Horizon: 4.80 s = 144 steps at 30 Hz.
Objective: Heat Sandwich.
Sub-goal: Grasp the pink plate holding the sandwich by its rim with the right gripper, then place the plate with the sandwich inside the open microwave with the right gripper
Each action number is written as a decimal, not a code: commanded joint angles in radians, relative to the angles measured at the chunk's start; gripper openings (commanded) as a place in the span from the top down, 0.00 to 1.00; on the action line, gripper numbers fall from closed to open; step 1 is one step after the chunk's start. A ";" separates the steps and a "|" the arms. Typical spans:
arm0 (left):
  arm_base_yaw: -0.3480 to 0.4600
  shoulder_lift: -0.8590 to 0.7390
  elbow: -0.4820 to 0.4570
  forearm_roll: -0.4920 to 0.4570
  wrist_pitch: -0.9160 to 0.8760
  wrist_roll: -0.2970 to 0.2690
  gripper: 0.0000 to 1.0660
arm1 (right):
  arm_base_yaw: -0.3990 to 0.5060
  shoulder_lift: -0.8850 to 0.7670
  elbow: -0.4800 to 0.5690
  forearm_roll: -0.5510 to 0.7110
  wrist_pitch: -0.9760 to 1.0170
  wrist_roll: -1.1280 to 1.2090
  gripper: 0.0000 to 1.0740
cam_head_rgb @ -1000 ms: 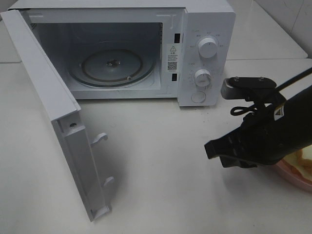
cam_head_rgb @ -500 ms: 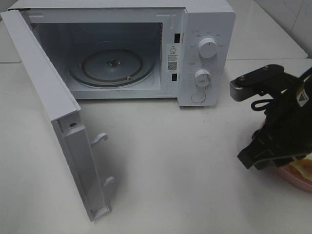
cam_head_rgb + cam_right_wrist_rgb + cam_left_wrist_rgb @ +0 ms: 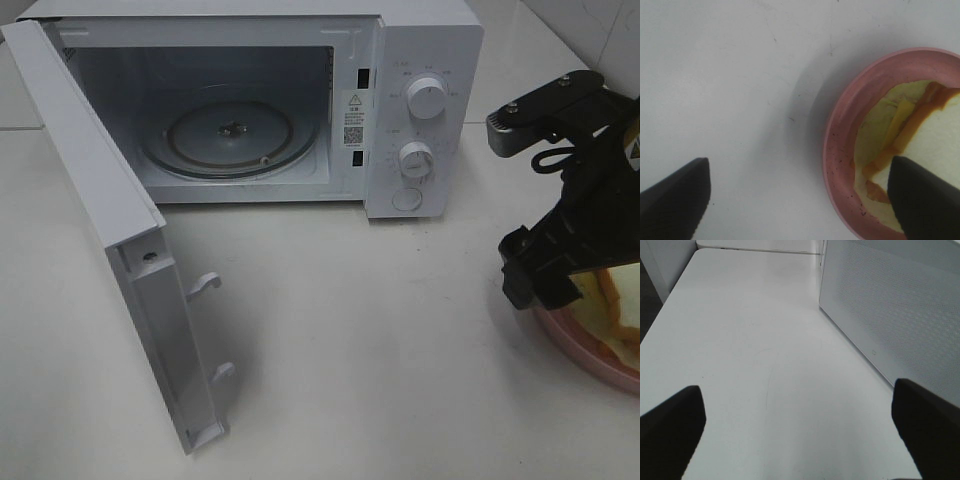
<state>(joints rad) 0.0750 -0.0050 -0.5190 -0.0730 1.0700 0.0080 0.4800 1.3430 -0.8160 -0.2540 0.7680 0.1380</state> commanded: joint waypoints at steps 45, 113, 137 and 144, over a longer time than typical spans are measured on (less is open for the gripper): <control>-0.005 -0.016 0.002 -0.001 0.001 0.002 0.10 | -0.260 0.440 -0.080 0.087 -0.171 0.005 0.20; -0.005 -0.016 0.002 -0.001 0.001 0.002 0.10 | -0.160 0.518 -0.080 -0.150 0.041 0.200 1.00; -0.005 -0.016 0.002 -0.001 0.001 0.002 0.10 | -0.071 0.390 -0.075 -0.207 0.231 0.225 1.00; -0.005 -0.016 0.002 -0.001 0.001 0.002 0.10 | -0.058 0.365 -0.071 -0.164 0.250 0.218 1.00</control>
<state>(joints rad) 0.0750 -0.0060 -0.5190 -0.0730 1.0700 0.0080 0.4180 1.7190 -0.8940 -0.4050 0.9820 0.3520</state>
